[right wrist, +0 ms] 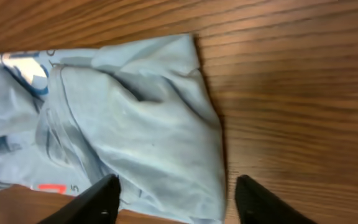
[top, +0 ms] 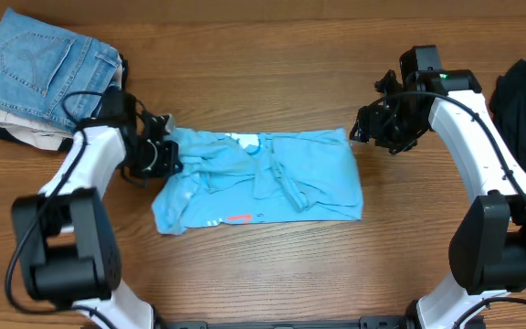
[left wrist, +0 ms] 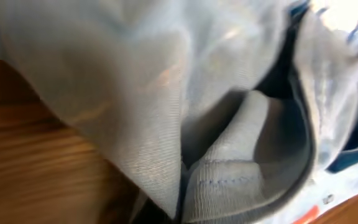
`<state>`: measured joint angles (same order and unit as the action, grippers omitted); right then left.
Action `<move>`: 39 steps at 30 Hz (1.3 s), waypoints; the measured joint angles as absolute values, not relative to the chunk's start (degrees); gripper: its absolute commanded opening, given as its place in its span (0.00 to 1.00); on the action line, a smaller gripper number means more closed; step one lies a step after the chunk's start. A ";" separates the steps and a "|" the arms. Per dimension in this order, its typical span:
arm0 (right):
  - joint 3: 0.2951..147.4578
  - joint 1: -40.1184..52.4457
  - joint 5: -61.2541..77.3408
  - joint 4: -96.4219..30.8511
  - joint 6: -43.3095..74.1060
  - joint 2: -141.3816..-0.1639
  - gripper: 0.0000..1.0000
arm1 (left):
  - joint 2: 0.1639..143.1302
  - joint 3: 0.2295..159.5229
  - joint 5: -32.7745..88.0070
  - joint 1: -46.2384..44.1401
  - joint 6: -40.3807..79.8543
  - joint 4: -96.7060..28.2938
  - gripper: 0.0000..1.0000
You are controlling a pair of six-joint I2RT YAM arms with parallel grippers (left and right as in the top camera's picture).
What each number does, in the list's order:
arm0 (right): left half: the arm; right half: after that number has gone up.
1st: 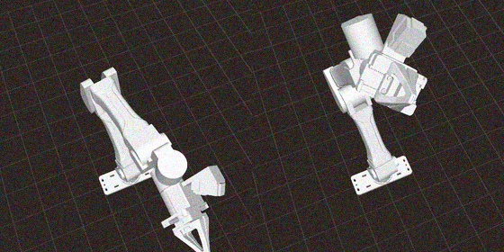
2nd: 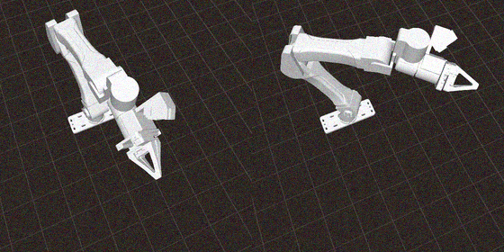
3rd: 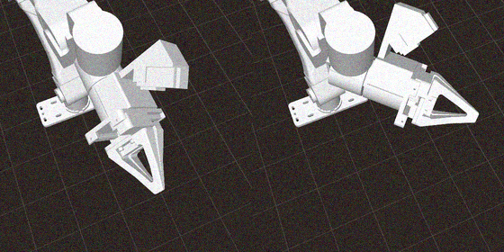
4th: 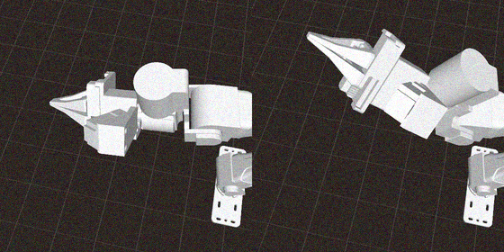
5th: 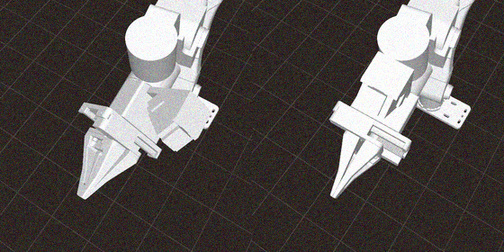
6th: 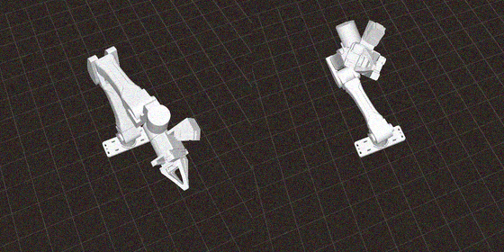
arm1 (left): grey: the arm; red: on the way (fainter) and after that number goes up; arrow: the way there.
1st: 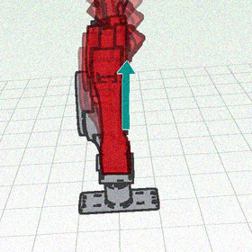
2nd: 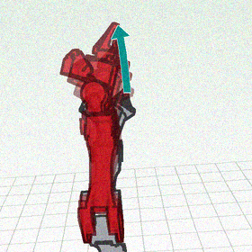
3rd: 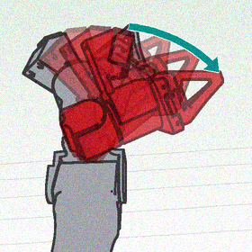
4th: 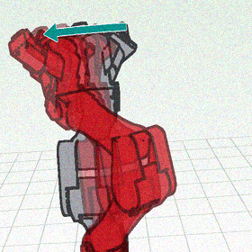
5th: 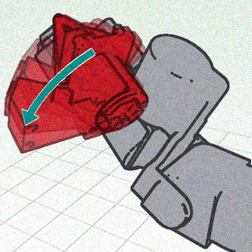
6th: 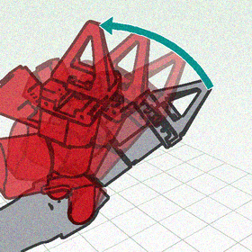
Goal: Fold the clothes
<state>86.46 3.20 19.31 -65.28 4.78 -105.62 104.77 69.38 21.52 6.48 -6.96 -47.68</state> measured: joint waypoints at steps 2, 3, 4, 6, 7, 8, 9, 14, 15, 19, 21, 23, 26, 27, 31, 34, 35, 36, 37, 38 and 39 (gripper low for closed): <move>86.46 3.81 21.23 -64.95 4.43 -105.62 0.15 | 102.06 71.88 19.75 7.44 -6.94 -50.94 0.04; 86.46 4.45 22.15 -64.29 4.47 -105.62 0.06 | 101.56 72.73 19.40 7.81 -6.94 -51.90 0.04; 86.41 5.37 23.20 -63.29 4.47 -105.62 0.04 | 101.19 75.11 18.59 8.73 -6.92 -54.13 0.04; 85.73 6.96 25.21 -61.28 4.67 -105.62 0.04 | 101.19 78.08 17.56 9.63 -6.94 -57.89 0.04; 84.73 8.05 26.96 -59.90 4.69 -105.62 0.04 | 101.19 79.90 17.08 9.91 -6.94 -59.22 0.04; 83.79 8.73 28.32 -58.85 4.67 -105.65 0.04 | 101.19 81.82 16.84 10.15 -6.94 -60.31 0.04; 82.46 9.26 30.02 -57.43 4.69 -105.65 0.04 | 101.19 83.79 16.60 10.17 -6.94 -61.36 0.04; 74.83 9.96 35.62 -50.28 4.75 -105.93 0.04 | 101.19 90.24 16.23 10.17 -6.72 -64.12 0.04; 73.25 10.24 36.58 -48.38 4.75 -106.06 0.04 | 101.19 91.07 16.23 10.11 -6.52 -64.66 0.04; 70.13 11.62 38.87 -45.30 4.71 -106.41 0.04 | 101.19 92.68 15.84 6.96 -5.67 -66.04 0.04; 70.04 11.73 39.24 -44.86 4.73 -106.41 0.04 | 101.19 92.84 15.70 3.29 -4.93 -65.93 0.04; 70.04 11.73 39.53 -44.66 4.71 -106.41 0.04 | 101.19 92.92 15.40 -1.06 -4.03 -65.17 0.04; 70.04 11.70 39.88 -44.64 4.73 -106.41 0.04 | 101.19 93.06 14.90 -7.75 -1.78 -63.46 0.04; 70.04 11.62 40.49 -44.60 4.71 -106.41 0.04 | 101.19 93.06 14.76 -9.34 -1.19 -62.96 0.04; 71.70 9.41 43.46 -46.48 4.75 -106.45 0.04 | 101.19 93.06 14.41 -15.59 1.45 -61.69 0.04; 81.25 6.00 44.23 -50.94 4.82 -106.48 0.04 | 101.89 93.14 13.61 -20.10 3.05 -60.55 0.04; 83.68 5.30 44.36 -52.27 4.78 -106.48 0.04 | 102.63 93.25 13.43 -21.12 3.31 -60.31 0.04; 87.26 4.16 44.58 -53.34 4.78 -106.45 0.04 | 103.55 93.34 13.39 -21.93 3.55 -60.16 0.04; 90.72 3.03 44.80 -54.22 4.71 -106.45 0.04 | 105.14 93.38 13.37 -22.94 4.14 -59.99 0.04; 93.71 1.78 44.84 -55.33 4.69 -106.41 0.04 | 106.48 93.38 13.28 -23.64 4.36 -59.90 0.04; 95.50 0.84 44.93 -55.94 4.69 -106.41 0.04 | 108.09 93.38 13.21 -24.32 4.40 -59.64 0.04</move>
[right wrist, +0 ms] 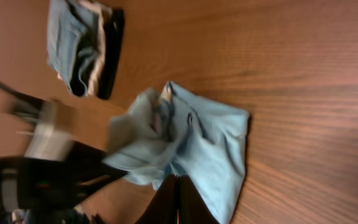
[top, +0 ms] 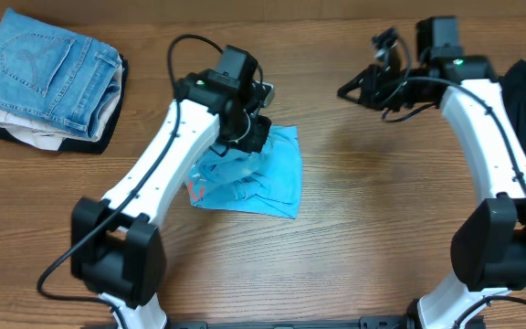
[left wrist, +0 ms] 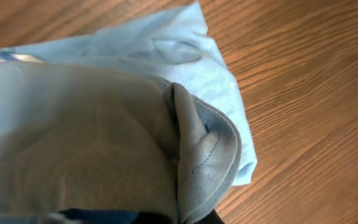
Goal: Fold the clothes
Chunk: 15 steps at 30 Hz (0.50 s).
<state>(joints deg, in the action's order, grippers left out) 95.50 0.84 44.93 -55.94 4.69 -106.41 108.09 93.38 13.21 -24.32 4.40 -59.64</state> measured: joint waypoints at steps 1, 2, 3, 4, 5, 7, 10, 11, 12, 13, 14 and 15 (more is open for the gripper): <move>96.71 0.10 44.99 -56.42 4.67 -106.37 0.04 | 109.01 93.38 13.19 -24.73 4.40 -59.29 0.04; 97.78 -0.78 45.01 -56.99 4.67 -106.37 0.04 | 109.95 93.38 13.21 -25.23 4.43 -58.63 0.04; 98.59 -1.58 45.01 -57.06 4.67 -106.37 0.04 | 110.87 93.38 13.28 -25.87 4.45 -58.22 0.04; 98.98 -2.17 45.04 -57.17 4.67 -106.37 0.04 | 111.48 93.38 13.54 -26.30 4.51 -57.89 0.04; 99.18 -2.70 45.04 -57.21 4.69 -106.37 0.04 | 111.94 93.38 13.91 -26.68 4.58 -57.41 0.04; 99.22 -3.60 45.01 -57.36 4.67 -106.37 0.04 | 112.55 93.38 14.55 -27.31 4.82 -57.04 0.04; 99.22 -4.47 45.01 -57.52 4.67 -106.37 0.04 | 112.75 93.38 14.74 -28.03 5.67 -56.18 0.04; 99.22 -4.49 45.01 -57.52 4.69 -106.37 0.04 | 112.75 93.38 14.96 -28.16 5.72 -55.83 0.04; 99.22 -4.51 45.01 -57.47 4.67 -106.37 0.04 | 112.75 93.38 15.44 -28.45 5.85 -55.51 0.04; 99.22 -4.51 45.01 -57.43 4.67 -106.37 0.04 | 112.75 93.38 16.34 -28.80 5.87 -55.02 0.04; 99.22 -4.54 44.99 -57.39 4.69 -106.37 0.04 | 112.75 93.38 17.26 -29.15 5.89 -54.37 0.11; 99.22 -4.60 45.04 -57.08 4.69 -106.37 0.04 | 112.75 93.38 18.85 -29.87 5.89 -53.21 0.59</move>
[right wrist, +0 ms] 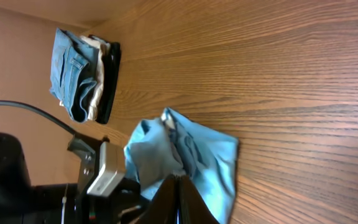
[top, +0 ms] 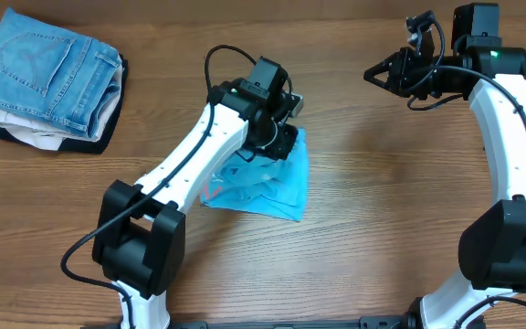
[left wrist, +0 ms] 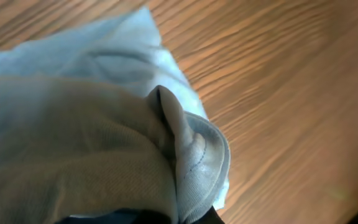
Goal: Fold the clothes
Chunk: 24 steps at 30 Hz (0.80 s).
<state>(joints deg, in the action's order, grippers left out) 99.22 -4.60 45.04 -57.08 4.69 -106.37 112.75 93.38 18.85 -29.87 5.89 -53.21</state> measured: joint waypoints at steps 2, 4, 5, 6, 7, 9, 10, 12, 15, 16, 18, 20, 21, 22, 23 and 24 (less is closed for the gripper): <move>99.22 -4.86 45.01 -57.01 4.67 -106.37 0.04 | 112.75 93.38 20.69 -31.00 6.11 -51.16 1.00; 99.22 -5.04 44.99 -57.04 4.67 -106.37 0.04 | 112.75 93.41 21.96 -32.38 6.09 -49.19 1.00; 99.22 -5.10 45.01 -57.04 4.69 -106.37 0.04 | 112.75 93.41 22.33 -33.10 6.07 -48.90 1.00; 99.22 -5.15 45.01 -57.06 4.67 -106.37 0.04 | 112.75 93.41 22.50 -33.47 6.24 -48.80 1.00; 99.22 -5.17 45.01 -57.06 4.67 -106.37 0.04 | 112.75 93.41 22.55 -33.52 6.24 -48.77 1.00; 99.22 -5.17 45.01 -57.08 4.69 -106.37 0.04 | 112.75 93.51 22.55 -32.99 6.26 -48.95 1.00; 99.22 -5.17 45.01 -57.10 4.67 -106.37 0.05 | 112.75 93.93 22.55 -32.56 6.26 -49.65 1.00; 99.22 -5.17 45.04 -57.74 4.67 -106.37 0.06 | 112.86 97.82 22.52 -30.44 6.26 -52.99 1.00; 99.35 -5.15 44.84 -60.14 4.58 -106.37 0.24 | 112.88 107.83 21.54 -26.06 6.31 -60.45 1.00; 99.42 -4.97 44.42 -61.87 4.43 -106.37 0.29 | 112.77 111.33 20.60 -24.25 6.39 -61.80 1.00; 99.55 -3.90 42.35 -65.45 4.54 -106.37 0.39 | 112.05 119.90 17.45 -18.57 7.57 -65.49 1.00; 99.55 -0.36 39.40 -69.52 4.34 -106.37 0.44 | 111.31 123.44 16.05 -13.93 8.14 -66.57 1.00; 99.55 2.15 37.85 -70.52 4.40 -106.37 0.46 | 110.98 124.25 15.55 -11.33 8.71 -66.98 1.00; 99.55 4.99 36.03 -70.83 4.60 -106.37 0.47 | 110.83 124.55 15.00 -8.91 9.06 -67.77 1.00; 99.55 8.19 34.13 -70.76 4.99 -106.37 0.47 | 110.83 124.55 14.52 -6.90 9.15 -68.97 1.00; 99.33 11.14 32.29 -70.39 5.78 -106.37 0.47 | 110.85 124.44 14.24 -5.04 9.21 -69.91 1.00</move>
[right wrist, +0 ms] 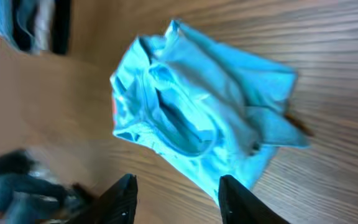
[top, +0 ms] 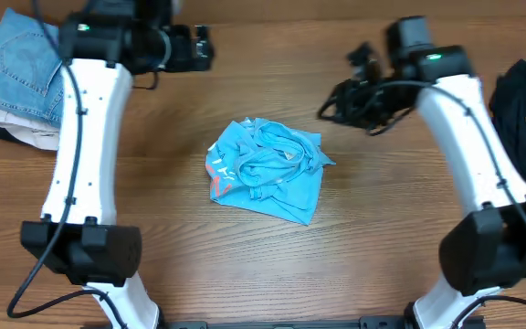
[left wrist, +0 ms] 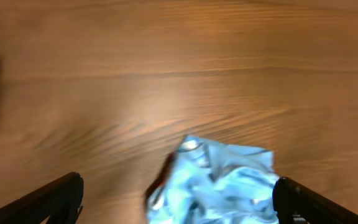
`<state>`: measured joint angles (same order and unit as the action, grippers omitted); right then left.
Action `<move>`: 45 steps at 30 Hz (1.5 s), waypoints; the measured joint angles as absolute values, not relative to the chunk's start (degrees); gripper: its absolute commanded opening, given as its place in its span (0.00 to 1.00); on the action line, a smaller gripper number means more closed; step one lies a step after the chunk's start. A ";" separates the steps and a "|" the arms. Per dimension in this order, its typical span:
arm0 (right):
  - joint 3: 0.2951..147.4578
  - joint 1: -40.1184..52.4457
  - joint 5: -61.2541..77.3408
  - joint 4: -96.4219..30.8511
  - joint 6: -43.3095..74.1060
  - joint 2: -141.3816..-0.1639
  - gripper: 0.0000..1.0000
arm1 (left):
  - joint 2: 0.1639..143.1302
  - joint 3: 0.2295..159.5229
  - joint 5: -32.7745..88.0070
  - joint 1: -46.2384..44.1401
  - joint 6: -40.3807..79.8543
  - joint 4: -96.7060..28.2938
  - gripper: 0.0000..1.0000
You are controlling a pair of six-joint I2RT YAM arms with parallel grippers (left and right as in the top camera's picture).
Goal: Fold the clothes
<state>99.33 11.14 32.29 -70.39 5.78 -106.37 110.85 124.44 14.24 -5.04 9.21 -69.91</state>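
Observation:
The light blue shirt (top: 268, 169) lies in a crumpled heap in the middle of the wooden table, with a red mark on its left edge. My left gripper (top: 205, 47) is high at the back left, open and empty; in its wrist view the fingers (left wrist: 48, 199) stand wide apart with the shirt (left wrist: 219, 186) far below. My right gripper (top: 334, 108) hovers open just up and right of the shirt. The right wrist view looks down on the shirt (right wrist: 197, 99) past its spread fingers (right wrist: 124, 193).
A stack of folded clothes topped by blue jeans (top: 35, 68) sits at the back left corner and also shows in the right wrist view (right wrist: 36, 18). A black garment is piled at the right edge.
My left gripper let go of the shirt and now stands open at the back left. The shirt lies in a heap. My right gripper has opened and moved left toward the shirt.
The shirt first lay spread out, my left gripper at its left edge and my right gripper open at its right edge. Then the left gripper held the shirt bunched to the right while the right gripper was shut and away. Now the shirt lies released and crumpled.

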 measured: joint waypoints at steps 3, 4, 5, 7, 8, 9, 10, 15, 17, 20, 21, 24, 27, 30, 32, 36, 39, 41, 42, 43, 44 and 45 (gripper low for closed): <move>97.12 21.61 24.97 -67.79 10.46 -106.37 0.52 | 110.85 124.44 12.25 -1.69 9.37 -71.90 1.00; 96.25 24.40 22.74 -66.35 12.23 -106.37 0.56 | 110.85 124.42 11.33 -1.39 9.39 -72.29 1.00; 95.61 26.79 20.73 -64.77 13.91 -106.37 0.56 | 110.85 124.42 10.26 -1.13 9.45 -72.53 1.00; 94.30 31.57 15.59 -60.40 18.28 -106.37 0.56 | 110.85 124.42 8.86 -1.08 9.52 -72.58 1.00; 93.76 33.76 12.73 -58.61 20.86 -106.41 0.56 | 110.85 124.42 8.25 -1.08 9.52 -72.58 1.00; 93.49 35.46 9.78 -57.08 23.27 -106.41 0.56 | 110.85 124.42 7.79 -1.08 9.52 -72.64 1.00; 93.32 37.45 6.74 -55.88 25.87 -106.54 0.56 | 110.85 124.42 7.42 -1.08 9.52 -72.66 1.00; 93.30 43.70 -1.80 -52.84 33.54 -111.68 0.55 | 110.85 124.42 5.91 -1.08 9.45 -74.24 1.00; 93.27 43.64 -2.22 -53.54 34.46 -114.15 0.54 | 110.85 124.42 5.13 -1.08 9.41 -74.65 1.00; 93.08 43.53 -2.42 -54.02 35.20 -116.33 0.40 | 110.85 124.42 3.81 -1.08 9.28 -75.16 1.00; 93.03 43.55 -2.44 -54.06 35.14 -116.42 0.36 | 110.85 124.42 3.73 -1.08 9.28 -75.18 1.00; 93.03 43.53 -2.57 -54.98 35.68 -116.42 0.11 | 110.85 124.42 3.51 -1.08 9.28 -75.20 1.00; 93.34 43.20 -2.59 -59.11 35.88 -116.42 0.04 | 110.85 124.42 3.27 -1.08 9.28 -75.22 1.00; 95.96 42.06 -2.74 -66.76 35.90 -116.27 0.04 | 110.85 124.42 3.14 -1.08 9.26 -75.20 1.00; 98.10 41.47 -2.85 -73.60 35.77 -115.09 0.04 | 110.85 124.42 3.11 -1.08 9.26 -75.26 1.00; 98.72 41.28 -2.00 -83.64 35.77 -112.25 0.04 | 110.85 124.42 3.11 -1.08 9.15 -75.24 1.00; 95.13 41.28 -0.38 -82.61 35.77 -112.01 0.13 | 111.02 124.42 3.05 -1.08 8.75 -75.24 1.00; 91.64 41.28 0.21 -80.99 35.73 -112.01 0.26 | 111.44 124.42 2.92 -1.08 8.58 -75.26 1.00; 90.08 41.28 0.75 -80.53 35.62 -112.03 0.31 | 111.68 124.42 2.90 -1.08 8.51 -75.24 1.00; 88.42 41.28 1.39 -80.36 35.66 -112.03 0.29 | 112.01 124.31 2.85 -1.08 8.34 -75.24 1.00; 87.61 41.28 1.72 -80.36 35.70 -112.03 0.26 | 112.09 124.27 2.74 -1.08 7.97 -75.24 1.00; 87.37 41.28 1.80 -80.25 35.51 -112.03 0.26 | 112.09 124.27 2.74 -1.08 7.77 -75.24 1.00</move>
